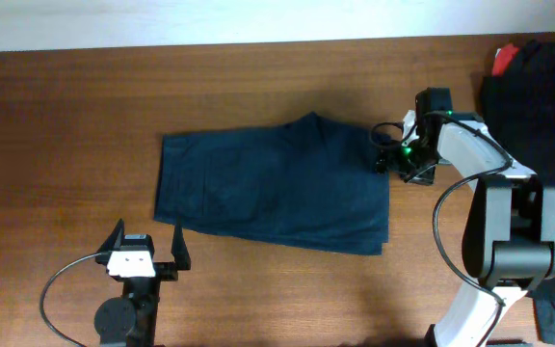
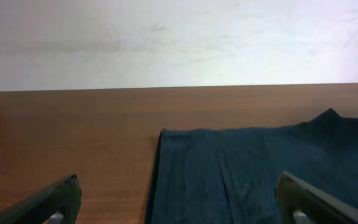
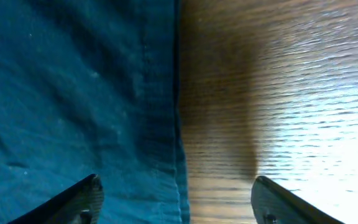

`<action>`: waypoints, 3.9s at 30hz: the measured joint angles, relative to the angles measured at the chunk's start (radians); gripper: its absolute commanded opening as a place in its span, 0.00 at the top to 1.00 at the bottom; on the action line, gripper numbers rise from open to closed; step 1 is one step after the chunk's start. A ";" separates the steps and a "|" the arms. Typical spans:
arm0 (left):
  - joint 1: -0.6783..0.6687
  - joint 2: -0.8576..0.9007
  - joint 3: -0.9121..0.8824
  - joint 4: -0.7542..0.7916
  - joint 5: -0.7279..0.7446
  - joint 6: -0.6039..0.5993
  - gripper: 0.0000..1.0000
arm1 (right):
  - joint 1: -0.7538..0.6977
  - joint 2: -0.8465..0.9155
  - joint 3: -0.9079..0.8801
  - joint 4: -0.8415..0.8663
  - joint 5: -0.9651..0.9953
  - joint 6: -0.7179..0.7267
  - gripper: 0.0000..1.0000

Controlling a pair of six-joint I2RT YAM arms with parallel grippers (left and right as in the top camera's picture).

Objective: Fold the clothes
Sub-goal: 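Release the shorts and move the right gripper back to the stack, then reach the left gripper to the left edge of the shorts and grasp, then lift the left half of the shorts and fold it rightward over the other half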

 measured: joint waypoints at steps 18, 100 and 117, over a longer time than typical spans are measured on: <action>0.000 0.000 0.000 0.000 0.000 0.000 0.01 | 0.092 0.000 -0.012 0.180 0.117 0.011 0.47; 0.208 1.820 1.400 -0.769 0.404 0.130 0.01 | -0.411 0.010 0.594 -0.393 0.374 0.006 0.01; 0.208 2.123 1.433 -0.815 0.612 0.216 0.25 | -0.411 0.010 0.594 -0.393 0.374 0.005 0.01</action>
